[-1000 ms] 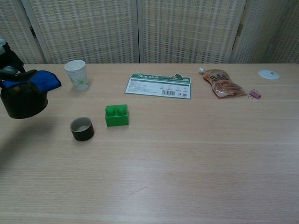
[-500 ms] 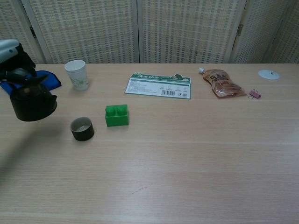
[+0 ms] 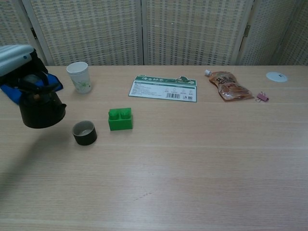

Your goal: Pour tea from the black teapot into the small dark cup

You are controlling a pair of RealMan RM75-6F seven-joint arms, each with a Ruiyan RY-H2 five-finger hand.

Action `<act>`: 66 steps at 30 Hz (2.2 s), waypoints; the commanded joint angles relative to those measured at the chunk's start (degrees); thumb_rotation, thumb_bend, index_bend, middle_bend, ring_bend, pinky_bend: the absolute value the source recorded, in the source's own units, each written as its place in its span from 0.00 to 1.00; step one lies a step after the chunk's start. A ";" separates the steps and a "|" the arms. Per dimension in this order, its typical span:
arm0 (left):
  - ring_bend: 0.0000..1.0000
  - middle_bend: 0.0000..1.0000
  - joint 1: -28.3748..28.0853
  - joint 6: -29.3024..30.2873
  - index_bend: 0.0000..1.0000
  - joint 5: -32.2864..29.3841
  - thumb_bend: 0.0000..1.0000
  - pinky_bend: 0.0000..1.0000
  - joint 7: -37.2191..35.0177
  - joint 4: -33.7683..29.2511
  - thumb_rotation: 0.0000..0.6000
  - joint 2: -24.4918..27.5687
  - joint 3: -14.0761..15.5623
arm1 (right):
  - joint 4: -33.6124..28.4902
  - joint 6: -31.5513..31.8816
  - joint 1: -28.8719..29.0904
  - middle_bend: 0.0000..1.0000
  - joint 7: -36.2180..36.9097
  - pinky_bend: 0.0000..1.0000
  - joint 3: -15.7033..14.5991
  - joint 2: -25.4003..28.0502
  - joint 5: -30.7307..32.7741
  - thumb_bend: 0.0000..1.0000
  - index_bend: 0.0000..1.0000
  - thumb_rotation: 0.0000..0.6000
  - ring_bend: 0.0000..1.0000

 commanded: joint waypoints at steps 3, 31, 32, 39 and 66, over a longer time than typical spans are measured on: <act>1.00 1.00 -0.37 -0.22 1.00 0.26 0.36 0.52 1.28 0.25 0.66 -0.38 0.29 | 0.23 -0.08 -0.02 0.30 0.16 0.26 0.02 -0.06 0.07 0.10 0.34 1.00 0.25; 1.00 1.00 -3.60 0.82 1.00 4.75 0.36 0.52 7.81 5.24 0.64 -4.93 1.26 | 0.03 1.04 -0.36 0.30 0.00 0.26 1.10 0.34 0.86 0.09 0.34 1.00 0.24; 1.00 1.00 -3.69 0.87 1.00 4.91 0.36 0.52 8.01 5.55 0.64 -5.04 1.31 | 0.02 0.98 -0.36 0.30 -0.01 0.26 1.08 0.30 0.89 0.09 0.34 1.00 0.24; 1.00 1.00 -3.99 1.60 1.00 5.68 0.36 0.52 9.37 8.14 0.65 -6.08 1.55 | 0.07 0.88 -0.50 0.30 -0.02 0.26 0.97 0.18 0.99 0.09 0.34 1.00 0.24; 1.00 1.00 -4.80 1.96 1.00 5.93 0.37 0.52 12.45 10.48 0.84 -8.16 1.72 | 0.42 0.86 -0.87 0.30 0.33 0.26 0.89 0.00 1.12 0.08 0.34 1.00 0.24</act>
